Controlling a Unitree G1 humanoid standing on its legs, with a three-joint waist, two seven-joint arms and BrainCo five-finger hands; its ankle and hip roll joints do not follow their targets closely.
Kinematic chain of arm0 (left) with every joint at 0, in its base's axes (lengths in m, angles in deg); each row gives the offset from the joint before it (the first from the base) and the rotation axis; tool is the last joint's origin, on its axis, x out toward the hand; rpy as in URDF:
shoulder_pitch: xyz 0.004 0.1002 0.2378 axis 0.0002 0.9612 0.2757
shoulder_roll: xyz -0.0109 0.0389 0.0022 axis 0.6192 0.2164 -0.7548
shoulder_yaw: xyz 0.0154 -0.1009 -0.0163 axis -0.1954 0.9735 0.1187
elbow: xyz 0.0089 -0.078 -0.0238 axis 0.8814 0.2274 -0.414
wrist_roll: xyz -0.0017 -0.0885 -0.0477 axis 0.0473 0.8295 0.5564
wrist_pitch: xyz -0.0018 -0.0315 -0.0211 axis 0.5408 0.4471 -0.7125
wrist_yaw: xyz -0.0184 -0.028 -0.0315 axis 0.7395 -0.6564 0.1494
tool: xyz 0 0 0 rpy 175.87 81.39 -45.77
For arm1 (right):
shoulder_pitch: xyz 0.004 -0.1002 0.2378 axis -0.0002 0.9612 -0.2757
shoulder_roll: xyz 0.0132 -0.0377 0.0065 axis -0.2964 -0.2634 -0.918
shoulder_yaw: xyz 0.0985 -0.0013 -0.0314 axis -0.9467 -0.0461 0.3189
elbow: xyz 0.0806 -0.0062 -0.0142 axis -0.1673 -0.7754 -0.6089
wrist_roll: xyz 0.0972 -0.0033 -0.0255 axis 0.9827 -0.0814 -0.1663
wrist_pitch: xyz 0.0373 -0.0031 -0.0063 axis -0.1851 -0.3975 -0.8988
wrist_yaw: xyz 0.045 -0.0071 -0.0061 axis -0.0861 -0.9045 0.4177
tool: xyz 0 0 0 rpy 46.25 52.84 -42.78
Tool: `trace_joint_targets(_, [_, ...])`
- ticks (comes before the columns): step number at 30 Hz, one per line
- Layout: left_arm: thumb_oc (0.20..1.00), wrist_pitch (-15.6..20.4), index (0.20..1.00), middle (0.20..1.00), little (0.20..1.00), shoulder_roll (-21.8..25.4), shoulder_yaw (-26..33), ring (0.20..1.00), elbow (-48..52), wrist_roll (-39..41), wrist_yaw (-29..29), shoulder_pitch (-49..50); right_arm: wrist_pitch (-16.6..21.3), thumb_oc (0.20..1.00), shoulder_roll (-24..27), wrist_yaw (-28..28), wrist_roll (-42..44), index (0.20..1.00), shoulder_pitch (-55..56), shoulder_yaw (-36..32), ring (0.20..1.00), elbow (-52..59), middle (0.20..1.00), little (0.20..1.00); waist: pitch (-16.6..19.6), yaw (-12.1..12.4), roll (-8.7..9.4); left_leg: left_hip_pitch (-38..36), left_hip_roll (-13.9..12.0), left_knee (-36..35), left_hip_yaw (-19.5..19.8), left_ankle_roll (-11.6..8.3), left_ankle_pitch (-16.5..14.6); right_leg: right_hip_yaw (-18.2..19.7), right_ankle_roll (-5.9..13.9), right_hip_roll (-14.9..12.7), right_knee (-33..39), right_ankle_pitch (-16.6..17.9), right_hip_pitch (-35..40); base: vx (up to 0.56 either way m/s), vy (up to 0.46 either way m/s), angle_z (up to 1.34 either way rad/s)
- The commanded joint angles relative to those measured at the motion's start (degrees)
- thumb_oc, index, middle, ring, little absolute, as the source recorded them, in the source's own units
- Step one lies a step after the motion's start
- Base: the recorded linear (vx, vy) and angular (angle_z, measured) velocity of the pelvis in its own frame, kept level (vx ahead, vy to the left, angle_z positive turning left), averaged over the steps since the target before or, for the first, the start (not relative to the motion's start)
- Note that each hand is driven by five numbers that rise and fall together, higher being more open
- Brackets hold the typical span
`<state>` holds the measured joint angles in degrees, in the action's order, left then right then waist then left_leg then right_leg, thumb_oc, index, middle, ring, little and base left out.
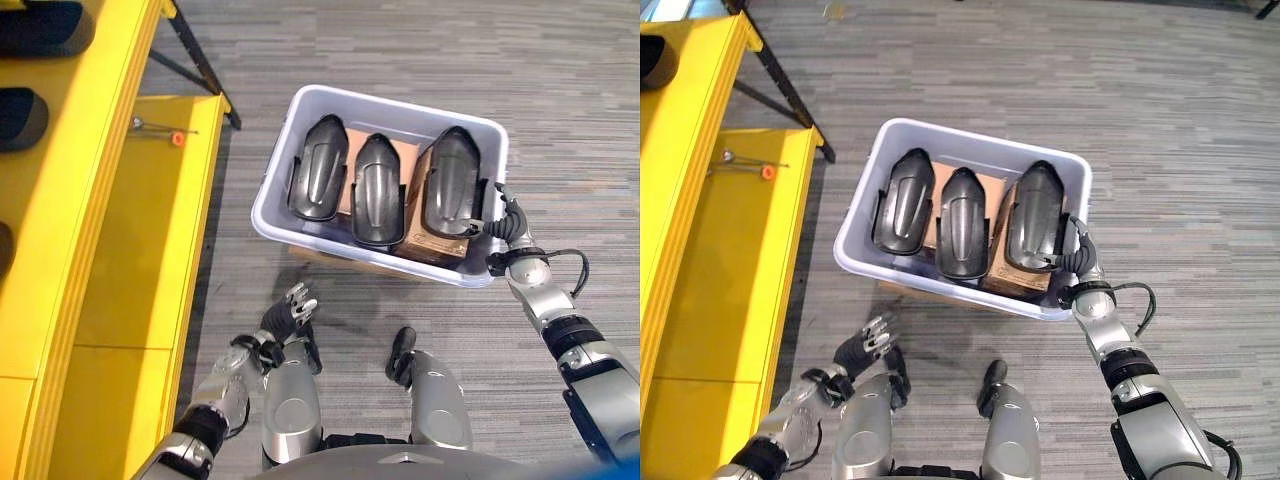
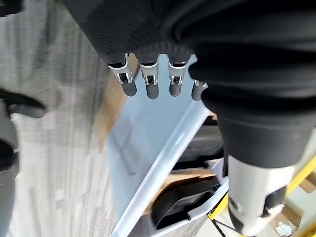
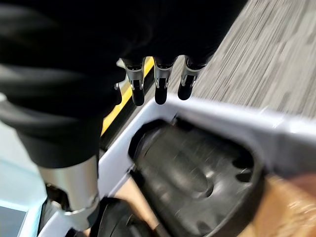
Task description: Move parts from the plastic box to the shelf.
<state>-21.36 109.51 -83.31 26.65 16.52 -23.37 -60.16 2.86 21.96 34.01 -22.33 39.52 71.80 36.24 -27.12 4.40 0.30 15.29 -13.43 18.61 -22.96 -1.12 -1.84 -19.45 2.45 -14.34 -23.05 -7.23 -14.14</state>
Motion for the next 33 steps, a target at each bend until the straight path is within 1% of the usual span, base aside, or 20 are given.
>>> trace_joint_targets(1, [1.000, 0.76, 1.000, 1.000, 1.000, 0.18, -2.38, 1.000, 4.04, 1.39, -0.38, 2.23, 1.42, 1.000, 2.56, -3.29, -1.90, 1.000, -1.90, -0.02, 1.000, 1.64, 1.000, 1.000, 2.71, 1.48, -0.78, -3.46, -4.18, -0.61, 3.61, -3.93, 0.05, 1.37, 5.82, -4.92, -1.79, 2.63, -1.39, -0.01, 0.015, 0.05])
trace_joint_targets(4, [1.000, -0.04, 1.000, 1.000, 1.000, 1.01, -2.68, 1.000, 5.97, 1.82, -1.27, 1.42, 0.78, 1.000, 3.60, -4.27, -4.16, 1.000, -5.76, -0.32, 1.000, 1.97, 1.000, 1.000, 1.87, 2.13, -1.44, -2.30, -4.11, 0.02, 4.06, -4.00, 0.18, 1.25, 5.75, -5.61, -3.59, 2.39, -2.90, -0.03, 0.010, 0.04])
trace_joint_targets(6, [1.000, -0.76, 1.000, 1.000, 1.000, 1.79, -3.75, 1.000, 7.20, 3.01, -0.67, 0.16, -1.19, 1.000, 4.68, -4.73, -5.44, 1.000, -10.26, 0.41, 1.000, 1.11, 1.000, 1.000, 1.03, 2.84, -2.04, -0.80, -4.16, 0.16, 4.44, -4.23, 0.60, 1.12, 5.72, -6.12, -4.44, 2.55, -4.51, -0.08, 0.012, 0.15])
trace_joint_targets(7, [1.000, -0.85, 1.000, 1.000, 1.000, 1.81, -3.77, 1.000, 7.26, 3.04, -0.70, 0.07, -1.32, 1.000, 4.69, -4.71, -5.57, 1.000, -10.48, 0.47, 1.000, 1.00, 1.000, 1.000, 0.84, 2.79, -2.01, -0.78, -4.12, 0.42, 4.52, -4.27, 0.40, 1.17, 5.78, -6.28, -4.81, 2.29, -4.54, -0.05, 0.016, 0.13])
trace_joint_targets(8, [1.000, -1.42, 1.000, 1.000, 1.000, 2.25, -4.70, 1.000, 8.40, 3.92, -2.28, -0.89, -3.86, 1.000, 5.23, -4.81, -5.61, 1.000, -14.55, 2.19, 1.000, -1.34, 1.000, 1.000, -0.11, 3.36, -2.66, 0.41, -4.25, 0.88, 4.87, -4.32, 0.63, 1.33, 5.38, -6.24, -5.93, 2.01, -5.80, -0.02, 0.012, 0.07])
trace_joint_targets(9, [1.000, -1.49, 1.000, 1.000, 1.000, 2.25, -4.75, 1.000, 8.44, 3.98, -2.40, -0.97, -4.14, 1.000, 5.25, -4.90, -5.53, 1.000, -14.83, 2.31, 1.000, -1.52, 1.000, 1.000, -0.20, 3.39, -2.70, 0.49, -4.25, 0.94, 4.89, -4.32, 0.62, 1.35, 5.35, -6.26, -6.03, 1.98, -5.90, -0.04, 0.006, -0.03])
trace_joint_targets(11, [1.000, -1.05, 1.000, 1.000, 1.000, 2.44, -5.20, 1.000, 7.89, 4.14, -3.02, -2.42, -7.12, 1.000, 4.82, -10.47, -3.67, 1.000, -18.60, 3.59, 1.000, -4.23, 1.000, 1.000, -1.65, 3.96, -3.18, 2.22, -4.23, 1.65, 5.09, -4.41, 0.65, 1.47, 5.35, -6.86, -7.95, 1.56, -8.05, -0.08, -0.022, -0.01])
trace_joint_targets(14, [1.000, -0.76, 1.000, 1.000, 1.000, 2.83, -5.74, 1.000, 8.15, 5.54, -3.32, -3.63, -7.70, 1.000, 4.85, -16.84, -4.45, 1.000, -21.49, 2.89, 1.000, -7.45, 1.000, 1.000, -2.67, 4.43, -3.97, 4.54, -4.07, 1.83, 5.54, -4.59, 0.84, 1.19, 5.24, -7.02, -9.03, 1.26, -10.34, -0.10, -0.007, 0.09])
trace_joint_targets(16, [1.000, -0.89, 1.000, 1.000, 1.000, 2.87, -6.42, 1.000, 8.25, 6.61, -4.27, -4.08, -8.20, 1.000, 4.79, -18.85, -5.55, 1.000, -22.76, 2.62, 1.000, -8.84, 1.000, 1.000, -2.67, 4.53, -4.39, 6.21, -4.02, 2.25, 5.89, -4.73, 0.78, 1.10, 5.16, -7.02, -9.61, 1.03, -11.84, -0.07, 0.024, 0.05])
trace_joint_targets(17, [1.000, -1.07, 1.000, 1.000, 1.000, 2.14, -7.05, 1.000, 8.13, 8.40, -4.72, -4.47, -10.61, 1.000, 4.71, -21.73, -5.26, 1.000, -24.02, 3.08, 1.000, -10.00, 1.000, 1.000, -2.67, 4.57, -5.04, 8.86, -4.14, 3.11, 6.02, -4.64, 0.47, 1.17, 4.80, -7.08, -10.75, 0.60, -14.40, -0.09, 0.025, 0.01])
trace_joint_targets(19, [1.000, -0.76, 1.000, 1.000, 1.000, 1.84, -7.33, 1.000, 8.16, 8.08, -5.04, -4.87, -11.18, 1.000, 4.53, -22.87, -3.37, 1.000, -24.49, 2.92, 1.000, -11.28, 1.000, 1.000, -2.67, 4.56, -5.31, 10.95, -4.18, 3.54, 6.12, -4.56, 0.31, 1.28, 4.65, -7.02, -11.38, 0.47, -16.50, -0.09, -0.005, 0.00])
trace_joint_targets(21, [1.000, 0.55, 1.000, 1.000, 1.000, 1.93, -7.97, 1.000, 7.99, 3.43, -5.81, -5.59, -10.16, 1.000, 4.14, -20.59, 0.13, 1.000, -25.11, 2.90, 1.000, -12.22, 1.000, 1.000, -2.67, 4.52, -5.48, 12.97, -4.16, 3.78, 6.19, -4.63, 0.32, 1.33, 4.52, -6.79, -11.48, 0.64, -18.47, -0.10, -0.006, 0.03])
trace_joint_targets(22, [1.000, 2.05, 1.000, 1.000, 1.000, 2.17, -9.25, 1.000, 7.99, -1.15, -7.25, -6.37, -10.82, 1.000, 3.92, -19.24, 1.21, 1.000, -25.50, 3.09, 1.000, -12.89, 1.000, 1.000, -2.67, 4.43, -5.69, 14.75, -4.25, 3.99, 6.23, -4.77, 0.38, 1.36, 4.36, -6.65, -11.62, 0.78, -20.24, -0.12, 0.039, 0.04])
trace_joint_targets(23, [1.000, 2.41, 1.000, 1.000, 1.000, 2.27, -10.05, 1.000, 7.75, -0.44, -7.80, -6.69, -11.26, 1.000, 4.16, -16.12, 2.72, 1.000, -25.84, 3.91, 1.000, -14.29, 1.000, 1.000, -2.67, 4.38, -6.13, 16.08, -4.02, 4.10, 6.38, -4.80, 0.41, 1.41, 4.07, -6.44, -11.67, 0.80, -21.54, -0.11, 0.052, 0.01])
trace_joint_targets(24, [1.000, 2.10, 1.000, 1.000, 1.000, 2.06, -10.09, 1.000, 7.79, 0.15, -7.96, -6.79, -11.44, 1.000, 4.08, -15.14, 3.93, 1.000, -25.81, 4.48, 1.000, -14.84, 1.000, 1.000, -2.67, 4.36, -6.32, 16.71, -3.97, 4.24, 6.37, -4.74, 0.34, 1.48, 3.94, -6.39, -11.77, 0.80, -22.20, -0.08, 0.046, 0.00])
trace_joint_targets(25, [1.000, 2.11, 1.000, 1.000, 1.000, 1.82, -9.94, 1.000, 7.65, 0.28, -7.74, -6.94, -10.90, 1.000, 3.68, -12.49, 8.42, 1.000, -25.54, 5.27, 1.000, -15.56, 1.000, 1.000, -2.67, 4.32, -6.44, 17.78, -3.97, 4.50, 6.41, -4.70, 0.29, 1.54, 3.75, -6.30, -11.93, 0.78, -23.24, -0.08, 0.018, 0.01])
trace_joint_targets(26, [1.000, 1.77, 1.000, 1.000, 1.000, 1.71, -9.91, 1.000, 7.91, -0.86, -6.91, -7.54, -9.78, 1.000, 2.38, -5.91, 9.25, 1.000, -25.01, 5.84, 1.000, -16.66, 1.000, 1.000, -2.67, 4.39, -6.62, 18.98, -3.83, 4.54, 6.49, -4.71, 0.45, 1.41, 3.50, -6.28, -12.04, 0.96, -24.48, -0.07, 0.003, 0.01])
trace_joint_targets(29, [1.000, 2.21, 1.000, 1.000, 1.000, 1.82, -10.12, 1.000, 8.46, -3.37, -7.65, -8.00, -7.31, 1.000, 1.95, -0.17, 6.35, 1.000, -24.63, 8.14, 1.000, -16.41, 1.000, 1.000, -2.67, 4.52, -6.77, 19.78, -3.73, 4.32, 6.59, -4.70, 0.82, 1.38, 3.35, -6.30, -12.15, 1.20, -25.44, -0.05, -0.011, 0.02])
trace_joint_targets(31, [1.000, 1.50, 1.000, 1.000, 1.000, 1.62, -9.89, 1.000, 8.57, -1.29, -7.46, -7.92, -6.04, 1.000, 1.59, 3.55, 5.67, 1.000, -24.19, 9.95, 1.000, -14.99, 1.000, 1.000, -2.67, 4.54, -6.84, 20.15, -3.51, 4.69, 6.84, -4.56, 0.81, 1.65, 3.13, -6.34, -12.96, 0.82, -25.82, 0.00, 0.000, 0.00])
trace_joint_targets(33, [1.000, 0.57, 1.000, 1.000, 1.000, 1.67, -9.11, 1.000, 8.69, -1.64, -6.83, -7.56, -6.47, 1.000, 1.20, 7.03, 4.75, 1.000, -23.79, 10.91, 1.000, -13.76, 1.000, 1.000, -2.67, 4.63, -6.76, 20.06, -3.46, 5.01, 6.91, -4.48, 0.78, 1.66, 2.99, -6.40, -13.64, 0.47, -25.78, 0.00, 0.000, 0.00])
